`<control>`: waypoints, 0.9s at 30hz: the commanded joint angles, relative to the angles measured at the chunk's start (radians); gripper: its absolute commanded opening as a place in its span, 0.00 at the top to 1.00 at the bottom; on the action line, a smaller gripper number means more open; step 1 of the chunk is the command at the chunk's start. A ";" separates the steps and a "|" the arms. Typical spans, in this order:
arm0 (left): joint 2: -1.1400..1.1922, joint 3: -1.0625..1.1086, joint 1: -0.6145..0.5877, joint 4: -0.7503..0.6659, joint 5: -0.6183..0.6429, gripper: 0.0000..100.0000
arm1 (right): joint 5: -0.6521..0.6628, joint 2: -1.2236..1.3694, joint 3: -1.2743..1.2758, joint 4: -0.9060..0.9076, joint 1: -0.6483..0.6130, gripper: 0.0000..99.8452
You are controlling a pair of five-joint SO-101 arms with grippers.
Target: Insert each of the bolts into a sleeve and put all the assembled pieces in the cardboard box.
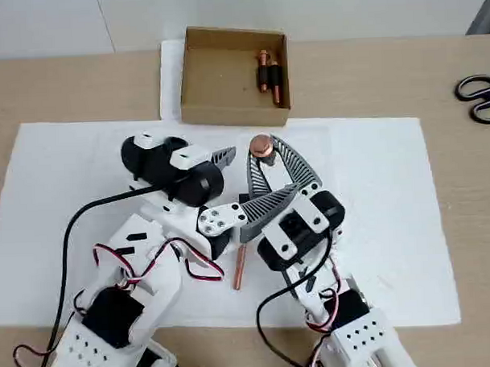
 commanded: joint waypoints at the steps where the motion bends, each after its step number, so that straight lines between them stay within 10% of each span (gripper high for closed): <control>1: -0.017 -0.054 -0.012 0.002 -0.021 0.66 | 0.003 -0.022 -0.069 0.001 0.004 1.00; 12: -0.081 -0.116 -0.373 -0.095 -0.137 0.84 | -0.123 0.182 -0.376 0.538 0.182 1.00; 16: -0.221 0.030 -0.457 -0.222 -0.140 0.99 | -0.226 0.559 -0.689 0.602 0.245 1.00; 27: -0.678 0.404 -0.652 -0.305 -0.140 0.99 | -0.230 1.742 -1.832 0.619 0.197 1.00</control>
